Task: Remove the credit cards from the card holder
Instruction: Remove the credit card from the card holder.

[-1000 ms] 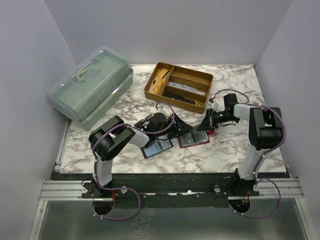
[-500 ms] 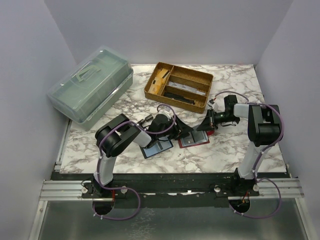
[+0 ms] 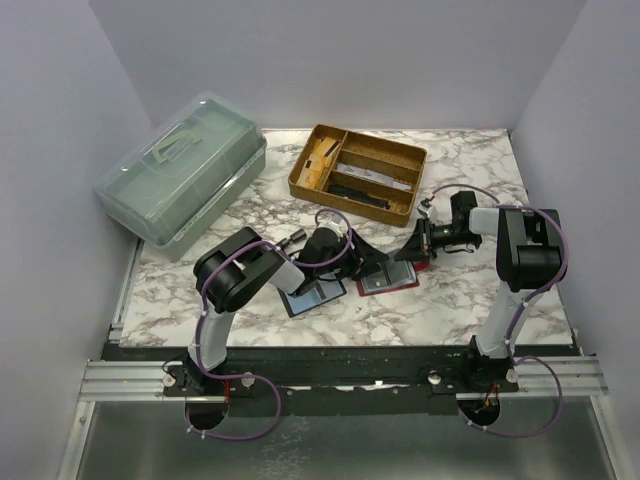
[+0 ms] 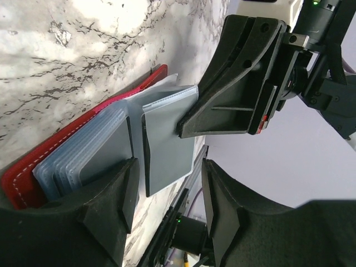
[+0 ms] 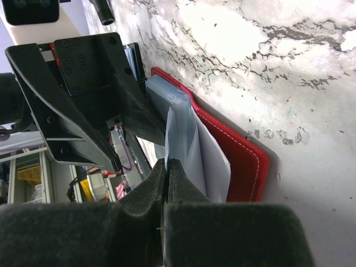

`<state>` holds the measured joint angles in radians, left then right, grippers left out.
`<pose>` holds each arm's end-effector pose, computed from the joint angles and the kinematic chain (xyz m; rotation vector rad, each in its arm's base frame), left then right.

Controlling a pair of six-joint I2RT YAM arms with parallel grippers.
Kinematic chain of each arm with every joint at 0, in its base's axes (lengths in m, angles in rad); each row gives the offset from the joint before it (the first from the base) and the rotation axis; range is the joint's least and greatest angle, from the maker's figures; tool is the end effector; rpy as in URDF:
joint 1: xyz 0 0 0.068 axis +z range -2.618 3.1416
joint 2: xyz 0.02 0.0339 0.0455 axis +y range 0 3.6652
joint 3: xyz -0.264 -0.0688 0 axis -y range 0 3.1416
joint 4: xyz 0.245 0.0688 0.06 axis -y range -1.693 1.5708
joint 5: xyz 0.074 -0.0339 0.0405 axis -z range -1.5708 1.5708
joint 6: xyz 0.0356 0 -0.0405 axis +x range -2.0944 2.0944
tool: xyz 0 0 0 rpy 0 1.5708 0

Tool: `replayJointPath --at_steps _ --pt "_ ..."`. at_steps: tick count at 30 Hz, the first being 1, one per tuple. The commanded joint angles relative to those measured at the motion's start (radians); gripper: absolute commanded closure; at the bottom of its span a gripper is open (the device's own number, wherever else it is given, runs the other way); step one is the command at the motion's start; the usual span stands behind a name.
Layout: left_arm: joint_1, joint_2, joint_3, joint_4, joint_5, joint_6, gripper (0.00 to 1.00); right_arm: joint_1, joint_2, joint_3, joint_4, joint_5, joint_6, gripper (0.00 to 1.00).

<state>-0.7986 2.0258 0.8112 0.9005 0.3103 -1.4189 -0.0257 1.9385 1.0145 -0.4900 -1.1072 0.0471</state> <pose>0.2576 -0.2800 0.1086 -0.4531 2.2702 -1.6564 0.3252 0.0235 0.1117 -0.0311 2.5682 1.5877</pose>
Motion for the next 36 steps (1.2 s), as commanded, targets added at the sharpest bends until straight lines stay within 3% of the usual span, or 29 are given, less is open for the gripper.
replayJointPath --at_steps 1,21,24,29,36 --pt "-0.01 0.016 0.02 0.025 -0.003 -0.039 0.46 -0.014 0.029 0.022 -0.022 -0.07 0.017 1.0" --pt "-0.033 0.053 0.037 0.032 -0.037 -0.1 0.46 -0.025 0.05 0.018 -0.014 -0.108 0.038 1.0" --pt "-0.034 0.055 0.03 0.054 -0.038 -0.108 0.47 -0.026 0.053 0.021 -0.023 -0.075 0.031 0.92" --pt "-0.033 0.092 0.045 0.102 -0.013 -0.126 0.5 -0.025 0.049 0.036 -0.047 -0.002 0.004 0.69" --pt "-0.029 0.11 0.016 0.106 -0.021 -0.13 0.51 -0.024 -0.012 0.056 -0.08 0.112 -0.06 0.51"
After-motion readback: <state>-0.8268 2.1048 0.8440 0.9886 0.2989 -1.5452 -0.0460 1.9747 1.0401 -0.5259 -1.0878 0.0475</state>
